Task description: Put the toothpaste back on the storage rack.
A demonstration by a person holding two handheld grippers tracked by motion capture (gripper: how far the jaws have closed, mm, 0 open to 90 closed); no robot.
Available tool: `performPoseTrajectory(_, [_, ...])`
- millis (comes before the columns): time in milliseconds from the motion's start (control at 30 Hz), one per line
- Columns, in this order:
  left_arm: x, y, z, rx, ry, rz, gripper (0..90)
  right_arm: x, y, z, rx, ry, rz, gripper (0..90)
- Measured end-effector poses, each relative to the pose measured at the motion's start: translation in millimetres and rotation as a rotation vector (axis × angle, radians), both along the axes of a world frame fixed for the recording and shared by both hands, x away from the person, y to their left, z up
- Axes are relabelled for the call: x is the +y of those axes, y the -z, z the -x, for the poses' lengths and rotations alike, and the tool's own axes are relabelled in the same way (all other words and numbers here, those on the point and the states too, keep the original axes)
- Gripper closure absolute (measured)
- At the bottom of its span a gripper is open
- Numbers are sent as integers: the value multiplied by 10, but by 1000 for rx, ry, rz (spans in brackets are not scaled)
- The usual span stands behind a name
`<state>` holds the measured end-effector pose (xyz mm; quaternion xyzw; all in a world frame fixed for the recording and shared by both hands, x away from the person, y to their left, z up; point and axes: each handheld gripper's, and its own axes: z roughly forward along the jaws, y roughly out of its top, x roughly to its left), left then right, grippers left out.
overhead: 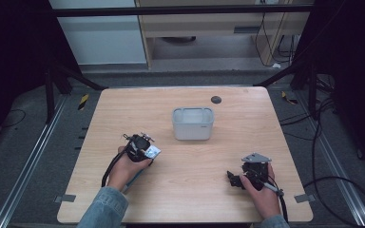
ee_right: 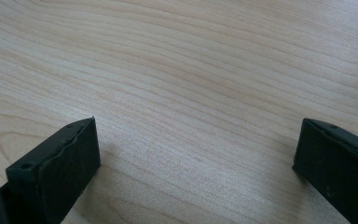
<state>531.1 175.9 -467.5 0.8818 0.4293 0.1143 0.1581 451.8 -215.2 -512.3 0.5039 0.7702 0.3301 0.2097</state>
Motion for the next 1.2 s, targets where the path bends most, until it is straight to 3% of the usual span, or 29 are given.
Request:
performPoseTrajectory(600, [11, -26, 16, 4, 21, 14, 698, 0, 0, 0, 0, 0, 0, 4])
performPoseTrajectory(800, [20, -70, 43, -19, 15, 11, 773, 0, 0, 0, 0, 0, 0, 4])
performPoseTrajectory(900, [14, -104, 67, -35, 19, -4, 785, 0, 0, 0, 0, 0, 0, 4])
performPoseTrajectory(967, [35, -160, 94, -76, 3, -2, 789, 0, 0, 0, 0, 0, 0, 4])
performPoseTrajectory(1067, [118, -301, 130, -121, -22, 50, 794, 0, 0, 0, 0, 0, 0, 4])
performPoseTrajectory(1200, [210, -453, 167, -161, -35, 71, 798, 2, 0, 0, 0, 1, -2, 4])
